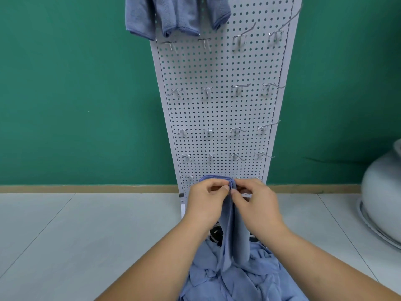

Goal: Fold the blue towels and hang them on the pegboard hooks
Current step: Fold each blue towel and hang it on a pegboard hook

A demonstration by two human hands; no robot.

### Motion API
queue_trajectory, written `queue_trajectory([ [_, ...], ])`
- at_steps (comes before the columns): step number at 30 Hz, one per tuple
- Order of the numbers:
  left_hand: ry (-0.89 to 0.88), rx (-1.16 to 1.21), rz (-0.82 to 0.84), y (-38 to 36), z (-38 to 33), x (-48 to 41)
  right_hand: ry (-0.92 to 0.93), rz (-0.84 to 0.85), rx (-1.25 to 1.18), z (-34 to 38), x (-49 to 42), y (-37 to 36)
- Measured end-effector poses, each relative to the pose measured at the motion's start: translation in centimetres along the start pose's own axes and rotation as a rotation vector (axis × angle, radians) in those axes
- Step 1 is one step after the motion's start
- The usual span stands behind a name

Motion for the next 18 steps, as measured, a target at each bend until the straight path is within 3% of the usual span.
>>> queue_trajectory([
  [7,-0.02,-0.038,0.177,-0.8,-0.9,-0.3,-0.021,-0.042,0.057,-1.2,-0.6,0.6],
  [12,-0.046,-0.457,0.084,1.9,0.5,-1.5,0.08,-0.011,0.181,-0.8,-0.9,0.4],
  [16,-0.067,-0.836,0.109,3.8,0.9,-1.9,0.109,-0.042,0.178,-1.0,-1.7,1.7],
  [18,-0.079,-0.913,0.132,4.4,1.0,-1.9,0.118,-0.039,0.165,-1.1,-2.1,2.5],
])
Point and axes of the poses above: each hand's wrist, its own x-axis away from the middle knuckle, its own y-axis out of the back of the hand, z = x × y, the point moved 9 cm from there along -x, towards the middle knuckle, and after that the axes turned 3 degrees about x, right-handed, at the moved point
